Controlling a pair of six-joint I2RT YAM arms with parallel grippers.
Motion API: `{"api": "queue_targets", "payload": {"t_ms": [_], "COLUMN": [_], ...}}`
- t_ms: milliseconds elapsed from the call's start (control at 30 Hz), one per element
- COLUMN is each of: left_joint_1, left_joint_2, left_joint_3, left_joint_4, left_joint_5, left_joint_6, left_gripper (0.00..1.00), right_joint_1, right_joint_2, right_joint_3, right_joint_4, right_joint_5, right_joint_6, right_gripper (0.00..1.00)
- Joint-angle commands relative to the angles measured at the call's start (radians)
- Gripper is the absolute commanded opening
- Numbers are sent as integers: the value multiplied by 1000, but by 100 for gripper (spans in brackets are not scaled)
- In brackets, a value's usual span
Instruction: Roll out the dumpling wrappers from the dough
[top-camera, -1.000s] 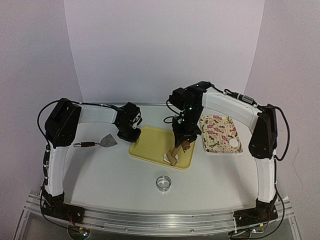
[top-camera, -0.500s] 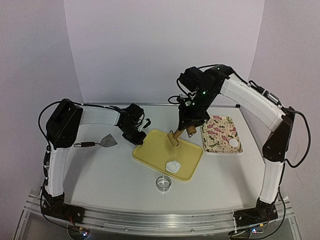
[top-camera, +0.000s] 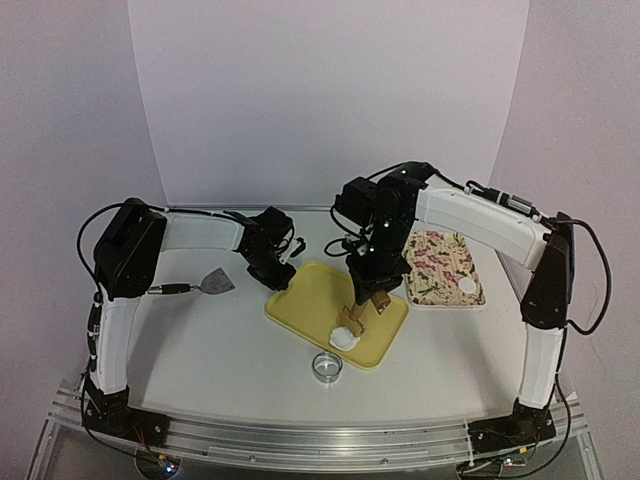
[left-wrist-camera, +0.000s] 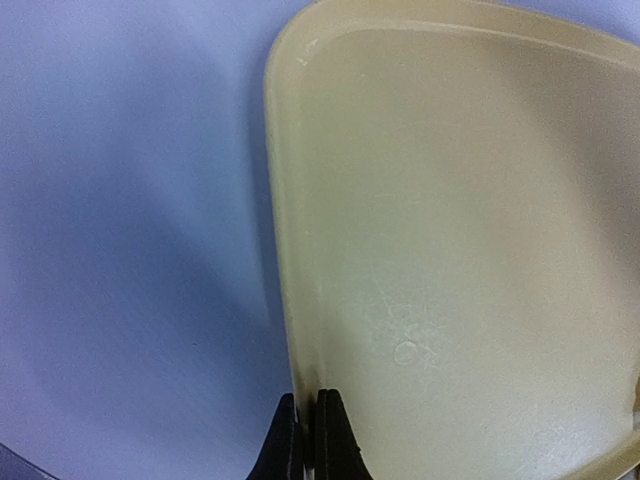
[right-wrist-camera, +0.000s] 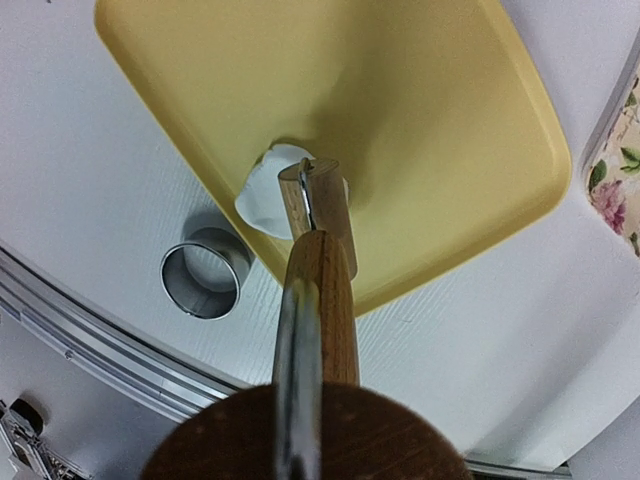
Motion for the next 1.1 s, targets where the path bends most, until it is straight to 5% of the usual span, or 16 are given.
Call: {"api": "queue_targets", "payload": {"t_ms": [0, 1067], "left_joint_1": [7, 7], "left_joint_2": [6, 2], "left_joint_3": [36, 41], "left_joint_4": [-2, 4], "left_joint_5": [-45, -34], "left_joint_6": [35, 26], "left_gripper": [0, 0], "right_joint_1": [-3, 24], "right_joint_2": [-31, 80], "right_joint_3": [-10, -31], "right_joint_4": [-310, -263], "right_joint_5": [17, 47], "right_joint_6": [16, 1], "right_gripper": [0, 0]}}
